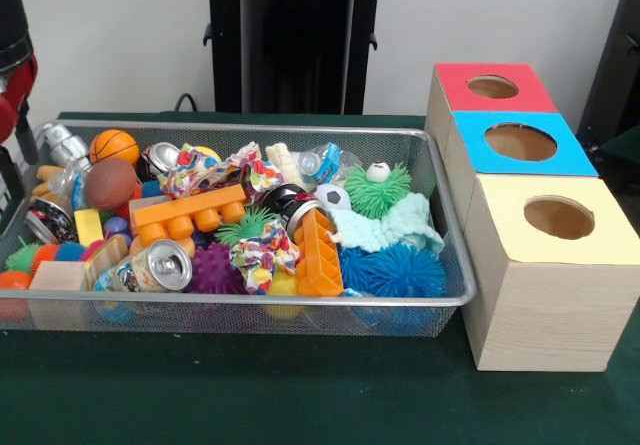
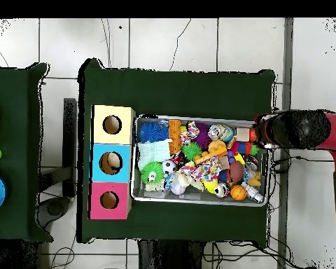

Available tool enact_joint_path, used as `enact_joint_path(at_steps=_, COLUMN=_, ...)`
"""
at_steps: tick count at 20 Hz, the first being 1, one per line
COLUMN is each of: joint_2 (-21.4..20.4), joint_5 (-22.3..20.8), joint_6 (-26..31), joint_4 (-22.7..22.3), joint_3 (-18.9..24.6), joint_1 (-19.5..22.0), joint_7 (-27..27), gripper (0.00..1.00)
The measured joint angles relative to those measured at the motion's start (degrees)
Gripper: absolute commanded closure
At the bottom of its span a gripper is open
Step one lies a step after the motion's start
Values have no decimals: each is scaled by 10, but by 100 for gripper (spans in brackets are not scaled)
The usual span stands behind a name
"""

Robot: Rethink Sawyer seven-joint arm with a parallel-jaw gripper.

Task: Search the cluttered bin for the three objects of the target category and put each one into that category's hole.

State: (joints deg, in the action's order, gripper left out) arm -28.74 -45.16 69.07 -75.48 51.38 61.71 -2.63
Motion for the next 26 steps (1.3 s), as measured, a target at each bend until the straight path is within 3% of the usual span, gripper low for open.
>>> enact_joint_path(at_steps=12, joint_2=6, joint_5=-55, joint_6=40, joint_4=-1, joint_3=-63, joint_1=-35, joint_7=-36, gripper=0)
enact_joint_path(at_steps=26, joint_2=12, joint_5=-61, joint_6=63, joint_4=-1, joint_3=-124, joint_1=-58, joint_7=-36, gripper=0)
